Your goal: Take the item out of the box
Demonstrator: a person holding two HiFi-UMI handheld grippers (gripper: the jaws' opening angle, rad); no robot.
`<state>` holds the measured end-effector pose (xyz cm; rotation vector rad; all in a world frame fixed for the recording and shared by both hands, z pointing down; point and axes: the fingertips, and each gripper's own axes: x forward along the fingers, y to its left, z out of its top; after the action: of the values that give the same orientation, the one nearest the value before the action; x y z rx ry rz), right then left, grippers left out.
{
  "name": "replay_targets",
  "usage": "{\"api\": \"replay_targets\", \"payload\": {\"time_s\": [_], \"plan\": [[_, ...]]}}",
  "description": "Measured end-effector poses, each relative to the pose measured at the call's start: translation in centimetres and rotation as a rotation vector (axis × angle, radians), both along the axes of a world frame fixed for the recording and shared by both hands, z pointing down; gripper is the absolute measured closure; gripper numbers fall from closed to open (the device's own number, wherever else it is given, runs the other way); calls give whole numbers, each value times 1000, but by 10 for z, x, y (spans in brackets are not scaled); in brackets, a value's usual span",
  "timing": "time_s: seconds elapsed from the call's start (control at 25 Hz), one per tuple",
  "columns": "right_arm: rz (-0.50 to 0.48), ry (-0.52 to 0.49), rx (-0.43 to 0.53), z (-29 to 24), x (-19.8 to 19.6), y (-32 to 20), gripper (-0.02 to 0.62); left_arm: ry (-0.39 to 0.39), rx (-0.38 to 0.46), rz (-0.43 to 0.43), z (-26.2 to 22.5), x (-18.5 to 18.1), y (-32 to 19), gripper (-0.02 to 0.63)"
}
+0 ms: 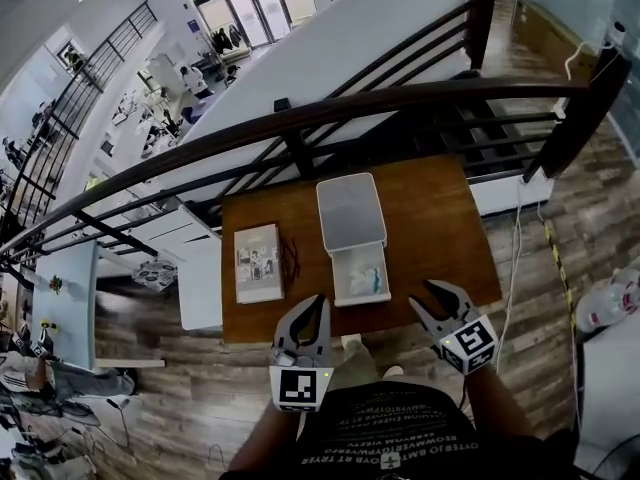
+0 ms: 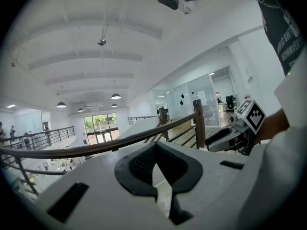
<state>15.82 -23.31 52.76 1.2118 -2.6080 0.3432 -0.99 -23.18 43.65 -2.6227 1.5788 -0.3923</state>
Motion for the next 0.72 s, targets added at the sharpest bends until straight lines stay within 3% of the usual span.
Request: {"api": "replay_targets", "payload": {"time_s": [0.72], "plan": [[-58,80,-138,81,-80,-96,437,6,-48,13,26,-58,-105,600]]}}
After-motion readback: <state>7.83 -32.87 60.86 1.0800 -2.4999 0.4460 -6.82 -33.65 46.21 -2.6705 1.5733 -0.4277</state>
